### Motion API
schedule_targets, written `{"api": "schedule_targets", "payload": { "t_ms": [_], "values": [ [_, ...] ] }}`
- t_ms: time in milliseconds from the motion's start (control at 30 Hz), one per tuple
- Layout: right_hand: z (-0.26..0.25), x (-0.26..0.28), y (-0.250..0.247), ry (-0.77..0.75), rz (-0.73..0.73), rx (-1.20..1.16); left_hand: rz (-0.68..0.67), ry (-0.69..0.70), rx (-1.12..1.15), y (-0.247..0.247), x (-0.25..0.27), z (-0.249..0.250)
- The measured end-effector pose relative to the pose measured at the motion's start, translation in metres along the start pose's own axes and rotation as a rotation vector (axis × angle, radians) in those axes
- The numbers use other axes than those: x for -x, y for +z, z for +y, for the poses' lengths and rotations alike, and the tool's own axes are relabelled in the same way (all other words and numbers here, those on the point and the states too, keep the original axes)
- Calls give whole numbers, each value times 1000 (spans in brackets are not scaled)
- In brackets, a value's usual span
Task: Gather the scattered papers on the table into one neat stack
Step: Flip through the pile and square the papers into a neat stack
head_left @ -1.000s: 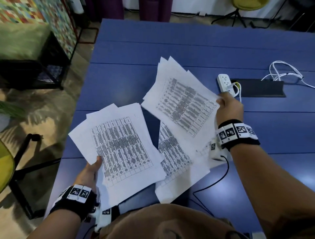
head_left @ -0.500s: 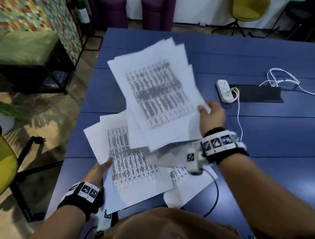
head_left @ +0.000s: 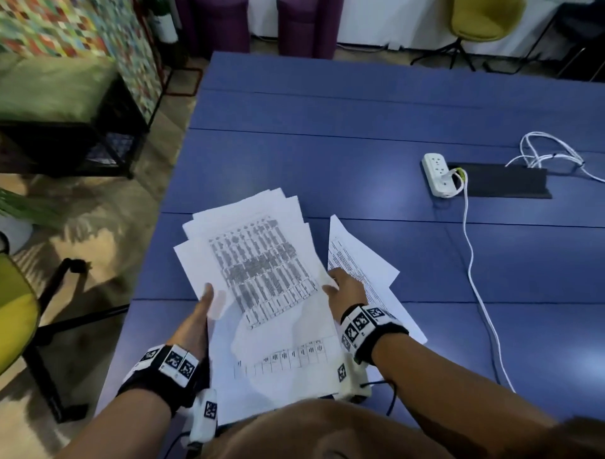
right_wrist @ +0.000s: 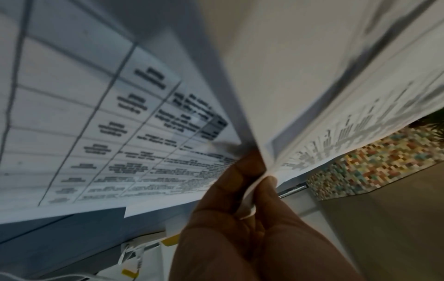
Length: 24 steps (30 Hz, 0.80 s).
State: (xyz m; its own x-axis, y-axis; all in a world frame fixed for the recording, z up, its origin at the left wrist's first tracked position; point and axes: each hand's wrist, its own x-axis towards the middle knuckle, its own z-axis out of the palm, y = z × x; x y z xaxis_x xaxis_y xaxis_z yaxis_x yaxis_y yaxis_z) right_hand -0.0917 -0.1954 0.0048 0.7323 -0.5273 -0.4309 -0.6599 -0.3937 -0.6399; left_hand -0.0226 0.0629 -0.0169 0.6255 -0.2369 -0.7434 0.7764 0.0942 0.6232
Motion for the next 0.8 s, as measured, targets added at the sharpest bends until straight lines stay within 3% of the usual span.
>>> {"api": "schedule_targets", "payload": {
  "t_ms": [100,233,367,500,600,667,800],
  "values": [
    [4,-4,0,-10,31,-37,1,101,-145,-7,-5,-3],
    [24,-18,-35,162,298,347,6,119,-170,-9,-10,-7],
    [43,-28,-53,232,186,525,25,93,-157,-12,-14,-8],
    [49,-46,-58,275,72,427,14,89,-158,-14,-16,-6],
    [47,-47,-63,229,9,372,2,84,-166,-15,-17,-7],
    [40,-44,-71,158,68,251,-3,79,-158,-13,-15,-6],
    [-8,-32,-113,-65,225,323,-38,80,-122,-3,-13,-4]
  ]
}}
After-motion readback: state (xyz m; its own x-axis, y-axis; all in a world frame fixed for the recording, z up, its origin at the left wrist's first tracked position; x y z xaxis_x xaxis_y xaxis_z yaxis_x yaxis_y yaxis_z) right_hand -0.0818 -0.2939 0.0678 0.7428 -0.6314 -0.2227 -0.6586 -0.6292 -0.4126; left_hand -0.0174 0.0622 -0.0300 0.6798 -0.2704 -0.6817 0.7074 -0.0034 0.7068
